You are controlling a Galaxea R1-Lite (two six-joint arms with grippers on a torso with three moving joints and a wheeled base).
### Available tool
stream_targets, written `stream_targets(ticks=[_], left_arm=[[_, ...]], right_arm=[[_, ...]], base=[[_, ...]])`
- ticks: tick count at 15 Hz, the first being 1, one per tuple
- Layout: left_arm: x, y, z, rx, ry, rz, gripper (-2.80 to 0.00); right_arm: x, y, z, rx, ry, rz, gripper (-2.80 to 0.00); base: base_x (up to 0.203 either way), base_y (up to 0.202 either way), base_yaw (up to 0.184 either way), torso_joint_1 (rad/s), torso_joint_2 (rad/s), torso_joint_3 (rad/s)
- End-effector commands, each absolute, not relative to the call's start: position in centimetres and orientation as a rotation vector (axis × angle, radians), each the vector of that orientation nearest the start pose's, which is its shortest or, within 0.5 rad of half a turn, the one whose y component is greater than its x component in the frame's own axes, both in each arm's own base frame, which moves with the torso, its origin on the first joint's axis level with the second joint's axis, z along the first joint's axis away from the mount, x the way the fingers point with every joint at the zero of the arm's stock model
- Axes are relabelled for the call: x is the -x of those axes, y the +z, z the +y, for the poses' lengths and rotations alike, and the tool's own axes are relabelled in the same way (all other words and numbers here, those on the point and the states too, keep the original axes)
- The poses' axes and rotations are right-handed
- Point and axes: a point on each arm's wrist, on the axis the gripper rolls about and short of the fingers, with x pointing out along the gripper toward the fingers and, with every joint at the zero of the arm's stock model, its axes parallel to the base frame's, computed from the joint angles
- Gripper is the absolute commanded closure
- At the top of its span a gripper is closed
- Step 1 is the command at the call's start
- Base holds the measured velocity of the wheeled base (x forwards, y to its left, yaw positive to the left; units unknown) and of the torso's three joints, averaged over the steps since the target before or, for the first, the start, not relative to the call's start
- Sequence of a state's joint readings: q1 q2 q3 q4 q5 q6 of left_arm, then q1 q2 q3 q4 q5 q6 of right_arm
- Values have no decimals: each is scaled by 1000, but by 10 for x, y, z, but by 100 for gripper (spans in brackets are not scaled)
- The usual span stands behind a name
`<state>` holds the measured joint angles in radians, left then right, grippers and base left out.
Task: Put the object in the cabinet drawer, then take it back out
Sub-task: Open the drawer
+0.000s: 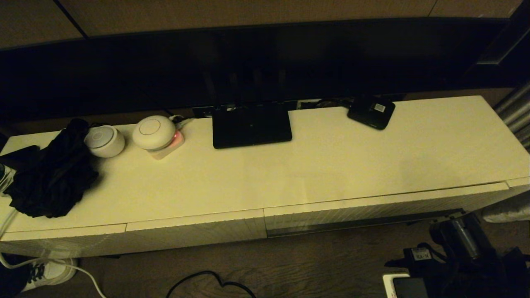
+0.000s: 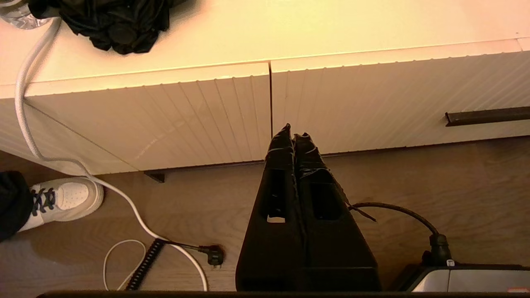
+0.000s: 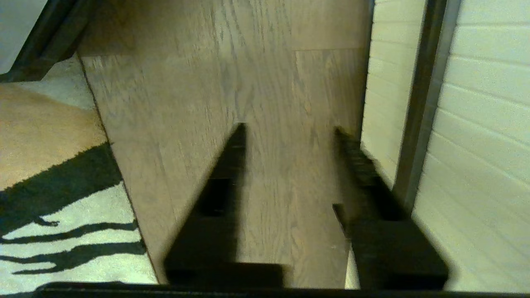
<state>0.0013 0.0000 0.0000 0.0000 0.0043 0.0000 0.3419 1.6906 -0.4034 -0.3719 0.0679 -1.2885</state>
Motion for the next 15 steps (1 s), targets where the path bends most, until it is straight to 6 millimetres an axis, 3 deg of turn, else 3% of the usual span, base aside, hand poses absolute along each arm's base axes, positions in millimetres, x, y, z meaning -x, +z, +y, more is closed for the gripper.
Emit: stream_targets(ticks=[1,15], left_arm=[[23,75,0,0,6,3,0],[23,75,0,0,6,3,0]], right_arm=[[-209,59,76,1306,952,581,-280],[-250,23,75,1337,892,540,-280]], base=[[0,0,0,0,0,0],[0,0,0,0,0,0]])
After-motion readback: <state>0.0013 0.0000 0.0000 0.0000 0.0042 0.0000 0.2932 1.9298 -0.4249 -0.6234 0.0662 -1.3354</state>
